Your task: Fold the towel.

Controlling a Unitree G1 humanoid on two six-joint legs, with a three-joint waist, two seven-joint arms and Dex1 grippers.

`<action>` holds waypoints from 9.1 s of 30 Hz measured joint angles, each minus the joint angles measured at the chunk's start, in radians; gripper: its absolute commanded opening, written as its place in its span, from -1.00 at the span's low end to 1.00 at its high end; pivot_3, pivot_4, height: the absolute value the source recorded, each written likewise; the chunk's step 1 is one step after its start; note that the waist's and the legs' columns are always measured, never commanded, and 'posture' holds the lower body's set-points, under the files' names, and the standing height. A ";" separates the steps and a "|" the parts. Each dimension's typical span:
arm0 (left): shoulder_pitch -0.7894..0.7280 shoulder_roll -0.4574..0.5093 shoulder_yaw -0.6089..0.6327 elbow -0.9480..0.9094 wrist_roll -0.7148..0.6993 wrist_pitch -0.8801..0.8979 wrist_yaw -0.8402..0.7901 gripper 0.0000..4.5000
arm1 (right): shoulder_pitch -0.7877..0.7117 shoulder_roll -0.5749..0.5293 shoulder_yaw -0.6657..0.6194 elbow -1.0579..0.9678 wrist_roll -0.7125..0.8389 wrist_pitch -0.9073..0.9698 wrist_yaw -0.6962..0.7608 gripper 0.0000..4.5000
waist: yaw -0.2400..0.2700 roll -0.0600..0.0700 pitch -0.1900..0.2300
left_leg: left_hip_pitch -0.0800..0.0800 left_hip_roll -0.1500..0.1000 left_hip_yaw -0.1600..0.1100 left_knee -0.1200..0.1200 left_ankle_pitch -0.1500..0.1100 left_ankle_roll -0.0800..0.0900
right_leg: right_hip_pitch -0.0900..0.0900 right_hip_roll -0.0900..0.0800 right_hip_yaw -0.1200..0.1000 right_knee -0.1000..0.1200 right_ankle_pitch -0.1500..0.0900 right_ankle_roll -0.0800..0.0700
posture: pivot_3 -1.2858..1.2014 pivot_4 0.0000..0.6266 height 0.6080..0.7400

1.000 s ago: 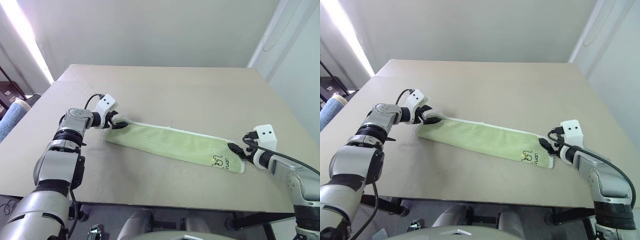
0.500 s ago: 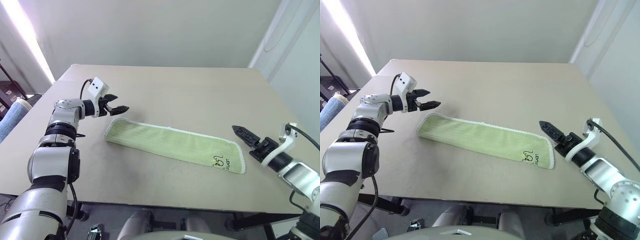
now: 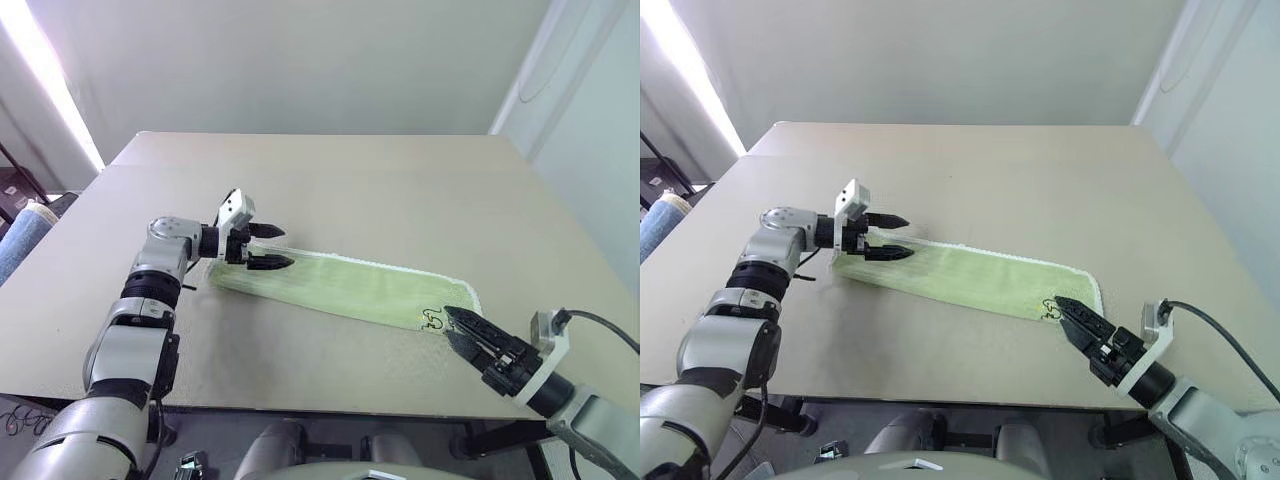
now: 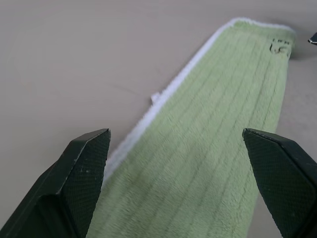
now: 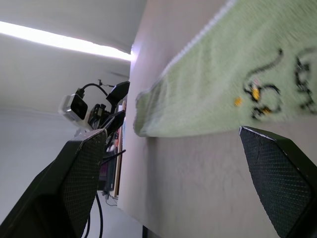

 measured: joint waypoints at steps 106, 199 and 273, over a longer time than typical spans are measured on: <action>-0.046 0.002 -0.037 0.080 0.026 -0.080 0.155 1.00 | -0.564 -0.286 0.203 0.076 -0.214 -0.035 -0.458 -0.98 | 0.005 0.001 -0.001 | -0.001 -0.001 0.003 -0.001 -0.002 0.004 | -0.002 0.000 0.005 -0.005 0.005 0.004 | 0.03 -1.00 0.28; -0.042 -0.017 -0.039 0.076 0.057 -0.077 0.163 1.00 | -0.522 0.154 0.648 0.176 -1.585 -0.415 0.189 0.99 | -0.002 -0.003 -0.002 | 0.008 -0.003 -0.001 -0.002 -0.003 0.001 | 0.000 0.005 0.009 -0.002 0.005 0.004 | 0.03 -1.00 0.28; -0.149 0.038 -0.053 0.130 0.019 0.901 0.123 1.00 | -0.557 0.060 0.467 -0.240 -1.245 -0.006 0.384 0.99 | 0.006 -0.004 -0.004 | 0.013 -0.007 0.000 -0.018 -0.004 0.000 | 0.000 0.000 0.012 -0.009 0.003 0.002 | 0.03 -1.00 0.28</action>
